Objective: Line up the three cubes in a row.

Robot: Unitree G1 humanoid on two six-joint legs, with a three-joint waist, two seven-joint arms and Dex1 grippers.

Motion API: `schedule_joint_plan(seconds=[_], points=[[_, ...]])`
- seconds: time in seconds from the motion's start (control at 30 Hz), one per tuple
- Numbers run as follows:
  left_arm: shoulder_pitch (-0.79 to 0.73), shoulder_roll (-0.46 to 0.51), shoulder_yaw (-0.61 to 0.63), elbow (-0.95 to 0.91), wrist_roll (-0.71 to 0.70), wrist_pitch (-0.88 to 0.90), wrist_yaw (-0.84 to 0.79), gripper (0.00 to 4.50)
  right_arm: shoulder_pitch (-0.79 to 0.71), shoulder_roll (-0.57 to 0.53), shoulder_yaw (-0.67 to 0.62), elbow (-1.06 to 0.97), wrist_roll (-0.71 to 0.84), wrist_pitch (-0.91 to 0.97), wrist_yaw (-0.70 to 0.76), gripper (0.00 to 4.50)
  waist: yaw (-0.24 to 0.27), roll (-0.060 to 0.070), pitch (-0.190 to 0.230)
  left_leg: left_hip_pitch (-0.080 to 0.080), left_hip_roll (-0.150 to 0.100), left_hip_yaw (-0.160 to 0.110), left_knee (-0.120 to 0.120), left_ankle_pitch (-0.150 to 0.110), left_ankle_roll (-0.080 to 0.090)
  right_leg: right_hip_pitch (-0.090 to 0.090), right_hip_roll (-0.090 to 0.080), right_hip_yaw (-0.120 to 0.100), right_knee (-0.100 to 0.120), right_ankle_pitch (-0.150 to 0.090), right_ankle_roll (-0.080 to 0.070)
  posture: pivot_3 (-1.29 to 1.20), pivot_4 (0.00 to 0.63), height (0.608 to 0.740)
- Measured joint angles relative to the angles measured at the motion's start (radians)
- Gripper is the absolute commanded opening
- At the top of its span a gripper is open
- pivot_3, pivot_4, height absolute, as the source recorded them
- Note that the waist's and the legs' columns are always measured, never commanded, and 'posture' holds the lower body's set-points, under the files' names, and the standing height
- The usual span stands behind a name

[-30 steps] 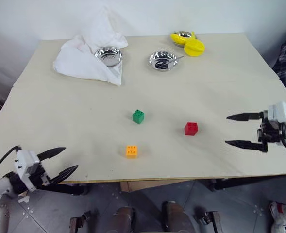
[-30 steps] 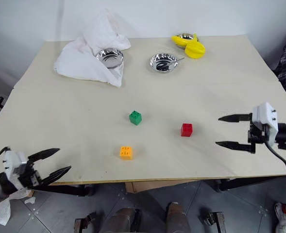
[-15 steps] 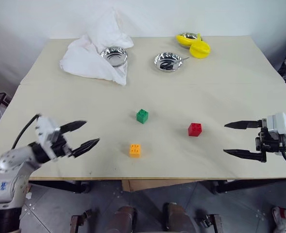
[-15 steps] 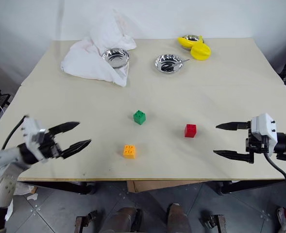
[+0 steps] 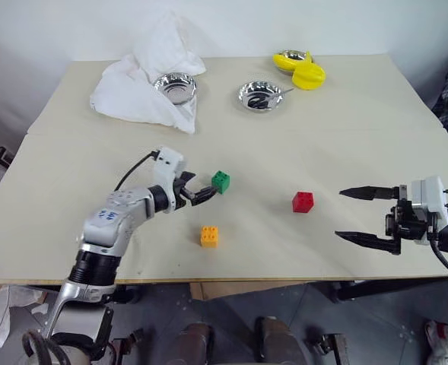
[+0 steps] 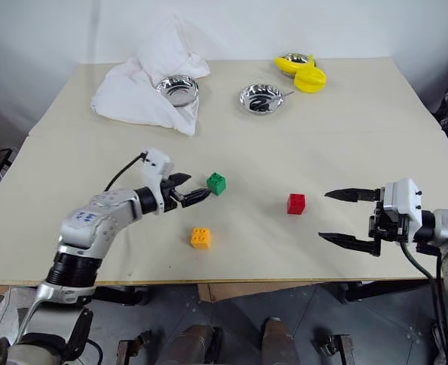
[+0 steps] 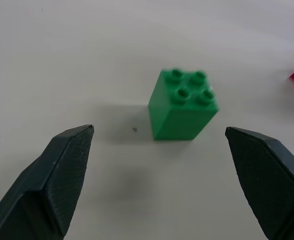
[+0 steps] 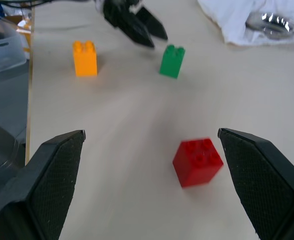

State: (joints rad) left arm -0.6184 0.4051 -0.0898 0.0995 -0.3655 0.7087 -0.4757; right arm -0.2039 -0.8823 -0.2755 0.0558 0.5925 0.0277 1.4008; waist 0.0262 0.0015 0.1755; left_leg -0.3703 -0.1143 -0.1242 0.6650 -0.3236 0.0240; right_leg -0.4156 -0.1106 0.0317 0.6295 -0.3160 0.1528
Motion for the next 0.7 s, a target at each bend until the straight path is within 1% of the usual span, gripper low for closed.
schedule_joint_plan(seconds=[0.03, 0.07, 0.13, 0.23, 0.37, 0.47, 0.7], points=[[-0.020, -0.023, -0.011, 0.035, 0.020, -0.023, -0.003, 4.50, 0.005, 0.032, -0.028, -0.015, 0.017, -0.014, -0.008, 4.47, 0.001, -0.001, 0.000, 0.000, 0.000, 0.000, 0.001, 0.000, 0.000, 0.001, 0.000, -0.001, 0.000, 0.000, 0.000, 0.00, 0.150, 0.740], [-0.027, -0.032, -0.015, 0.045, 0.028, -0.034, -0.005, 4.50, 0.006, 0.043, -0.033, -0.023, 0.025, -0.023, -0.010, 4.47, 0.002, -0.001, 0.000, 0.000, 0.000, 0.000, 0.001, 0.000, 0.000, 0.001, 0.000, 0.000, 0.000, 0.000, 0.000, 0.00, 0.150, 0.740], [-0.060, -0.055, -0.045, 0.108, 0.068, -0.093, -0.020, 4.50, 0.022, 0.053, -0.046, -0.029, 0.032, -0.027, -0.011, 4.47, 0.006, -0.001, 0.000, 0.000, -0.001, -0.001, 0.001, 0.000, 0.000, 0.001, 0.000, -0.001, -0.001, 0.000, 0.001, 0.00, 0.150, 0.740], [-0.087, -0.097, -0.056, 0.180, 0.101, -0.151, -0.040, 4.50, 0.039, 0.058, -0.051, -0.030, 0.032, -0.026, -0.022, 4.47, 0.004, -0.001, 0.000, 0.000, -0.002, 0.000, 0.001, 0.000, 0.001, 0.001, -0.001, 0.000, -0.001, 0.001, 0.001, 0.00, 0.150, 0.740], [-0.111, -0.119, -0.076, 0.234, 0.137, -0.180, -0.064, 4.50, 0.065, 0.070, -0.055, -0.031, 0.032, -0.029, -0.030, 4.47, 0.001, -0.001, 0.001, 0.000, -0.001, 0.000, 0.001, 0.000, 0.000, 0.001, 0.000, 0.000, -0.001, 0.001, 0.001, 0.00, 0.150, 0.740], [-0.122, -0.124, -0.076, 0.267, 0.156, -0.197, -0.067, 3.94, 0.088, 0.080, -0.059, -0.032, 0.031, -0.043, -0.031, 4.50, -0.001, -0.001, 0.001, 0.000, -0.001, 0.000, 0.001, 0.000, 0.000, 0.001, 0.000, 0.000, 0.000, 0.001, 0.001, 0.00, 0.150, 0.740], [-0.122, -0.118, -0.076, 0.269, 0.185, -0.203, -0.091, 1.74, 0.111, 0.089, -0.070, -0.025, 0.025, -0.075, -0.031, 4.50, 0.000, -0.001, 0.001, 0.000, -0.001, 0.000, 0.001, 0.000, 0.000, 0.001, 0.000, 0.000, 0.000, 0.001, 0.001, 0.00, 0.150, 0.740]])
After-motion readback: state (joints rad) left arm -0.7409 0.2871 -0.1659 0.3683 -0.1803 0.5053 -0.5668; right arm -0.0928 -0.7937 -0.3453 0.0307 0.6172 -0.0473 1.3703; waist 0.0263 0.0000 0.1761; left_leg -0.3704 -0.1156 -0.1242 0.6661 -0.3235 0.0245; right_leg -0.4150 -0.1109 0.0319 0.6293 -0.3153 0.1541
